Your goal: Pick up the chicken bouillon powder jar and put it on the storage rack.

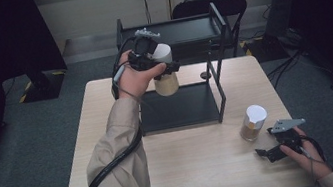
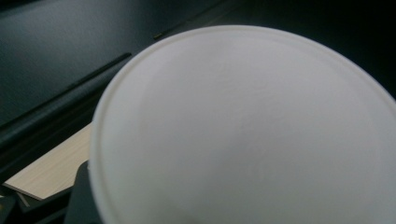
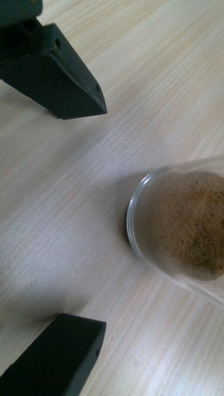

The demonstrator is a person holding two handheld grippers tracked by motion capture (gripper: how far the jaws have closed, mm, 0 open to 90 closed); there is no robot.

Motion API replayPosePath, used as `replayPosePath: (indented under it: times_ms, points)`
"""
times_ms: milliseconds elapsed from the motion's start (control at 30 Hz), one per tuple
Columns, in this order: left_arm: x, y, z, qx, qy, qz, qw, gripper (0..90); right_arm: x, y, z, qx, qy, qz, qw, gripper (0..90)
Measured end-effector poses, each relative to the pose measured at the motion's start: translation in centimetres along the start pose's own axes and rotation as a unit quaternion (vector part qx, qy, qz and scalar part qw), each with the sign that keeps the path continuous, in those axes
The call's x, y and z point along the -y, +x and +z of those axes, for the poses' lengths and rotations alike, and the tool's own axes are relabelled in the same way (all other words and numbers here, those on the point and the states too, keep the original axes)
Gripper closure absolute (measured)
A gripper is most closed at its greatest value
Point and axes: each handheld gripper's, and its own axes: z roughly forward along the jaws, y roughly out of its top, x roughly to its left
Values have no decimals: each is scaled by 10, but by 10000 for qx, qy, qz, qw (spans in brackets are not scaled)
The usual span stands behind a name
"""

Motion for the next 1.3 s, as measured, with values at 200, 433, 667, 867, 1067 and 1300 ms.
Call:
replayPosePath:
  times_ms: [200, 433, 667, 867, 1067, 1300]
  points:
    - [-14, 1, -6, 44, -40, -4, 10000, 358, 0, 0, 0, -11, 2, -5, 10000, 0]
    - [-28, 3, -11, 72, -14, 37, 10000, 358, 0, -1, 0, -13, 1, -10, 10000, 0]
    - [-43, 9, -20, 103, -92, -33, 9999, 358, 0, -1, 0, -19, 3, -19, 10000, 0]
    - [-58, 11, -26, 84, -28, -57, 9999, 358, 0, -1, 0, -26, 3, -26, 10000, 0]
    - [-71, 15, -28, 84, -22, -51, 9999, 359, 0, -2, 0, -37, 3, -30, 10000, 0]
    - [-86, 22, -32, 54, -54, -55, 10000, 358, 0, -2, 0, -43, 4, -34, 10000, 0]
